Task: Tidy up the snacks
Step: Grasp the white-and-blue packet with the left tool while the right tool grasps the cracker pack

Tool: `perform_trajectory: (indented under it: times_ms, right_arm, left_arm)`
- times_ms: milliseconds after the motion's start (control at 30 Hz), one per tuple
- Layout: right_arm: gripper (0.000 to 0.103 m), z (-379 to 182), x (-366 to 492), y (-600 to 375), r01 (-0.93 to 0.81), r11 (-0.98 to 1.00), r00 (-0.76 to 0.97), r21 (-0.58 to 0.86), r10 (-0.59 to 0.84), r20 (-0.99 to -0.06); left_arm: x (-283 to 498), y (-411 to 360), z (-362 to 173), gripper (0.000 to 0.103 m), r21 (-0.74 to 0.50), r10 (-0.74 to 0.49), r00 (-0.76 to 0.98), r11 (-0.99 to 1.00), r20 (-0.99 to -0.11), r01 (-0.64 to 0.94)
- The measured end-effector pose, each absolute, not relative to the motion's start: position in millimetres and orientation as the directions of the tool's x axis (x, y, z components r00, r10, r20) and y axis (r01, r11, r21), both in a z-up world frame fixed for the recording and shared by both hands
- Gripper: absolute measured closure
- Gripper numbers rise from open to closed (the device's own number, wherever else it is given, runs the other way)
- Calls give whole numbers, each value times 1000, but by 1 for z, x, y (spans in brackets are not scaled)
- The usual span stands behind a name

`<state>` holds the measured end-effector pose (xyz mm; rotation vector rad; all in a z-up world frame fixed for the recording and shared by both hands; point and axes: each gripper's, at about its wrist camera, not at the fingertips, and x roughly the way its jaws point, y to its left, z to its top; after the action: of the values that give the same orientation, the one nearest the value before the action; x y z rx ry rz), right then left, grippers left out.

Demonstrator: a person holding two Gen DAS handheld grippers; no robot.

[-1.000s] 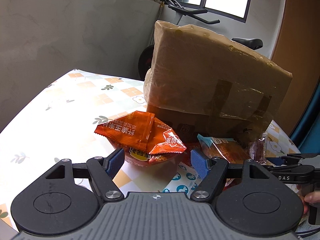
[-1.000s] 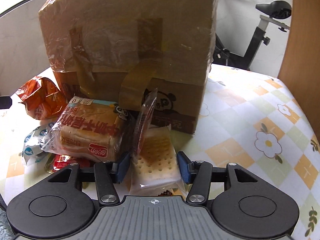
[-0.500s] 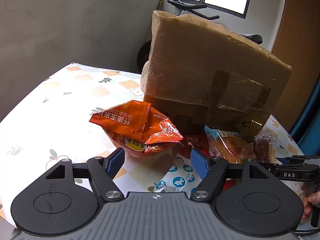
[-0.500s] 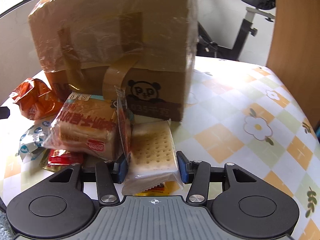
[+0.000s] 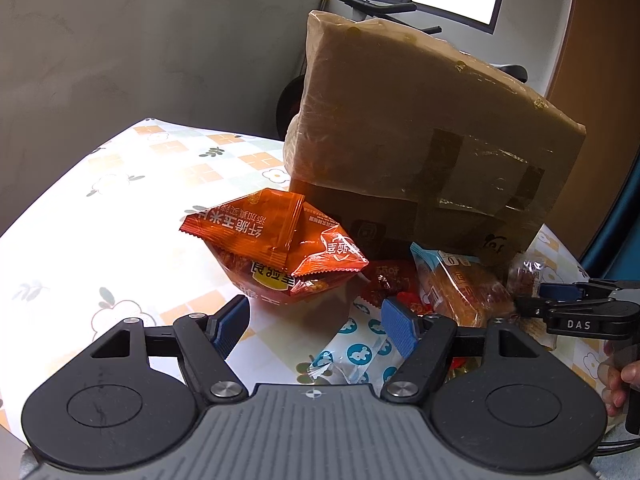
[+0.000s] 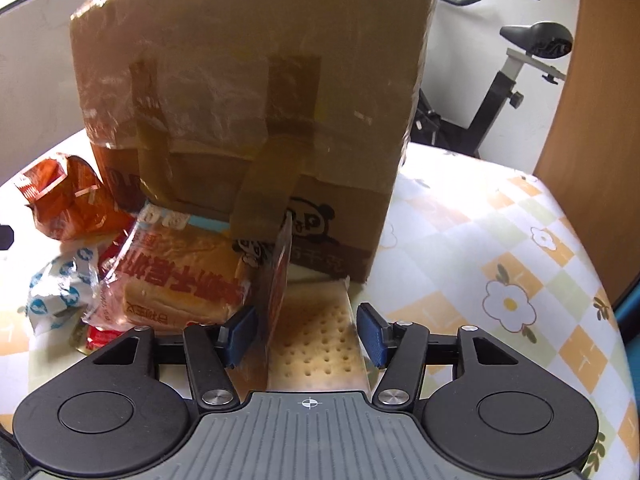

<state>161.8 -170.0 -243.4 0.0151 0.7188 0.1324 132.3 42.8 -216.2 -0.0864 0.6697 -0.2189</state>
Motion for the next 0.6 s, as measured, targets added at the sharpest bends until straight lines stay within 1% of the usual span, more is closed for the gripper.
perform_trajectory:
  times_ms: [167, 400, 533, 600]
  right_arm:
    - [47, -233, 147, -194, -34, 988, 796, 150, 118, -594]
    - [47, -228, 141, -222, 57, 980, 836, 191, 58, -546]
    - [47, -230, 140, -227, 95, 980, 834, 176, 17, -551]
    - [47, -233, 143, -230, 97, 978, 818, 183, 27, -575]
  left_arm:
    - [133, 43, -218, 28, -151, -227, 761, 974, -607, 170]
    - [132, 44, -217, 28, -155, -226, 765, 974, -603, 165]
    - [131, 45, -217, 28, -155, -223, 765, 975, -604, 161]
    - [131, 45, -218, 28, -155, -222, 764, 975, -606, 160]
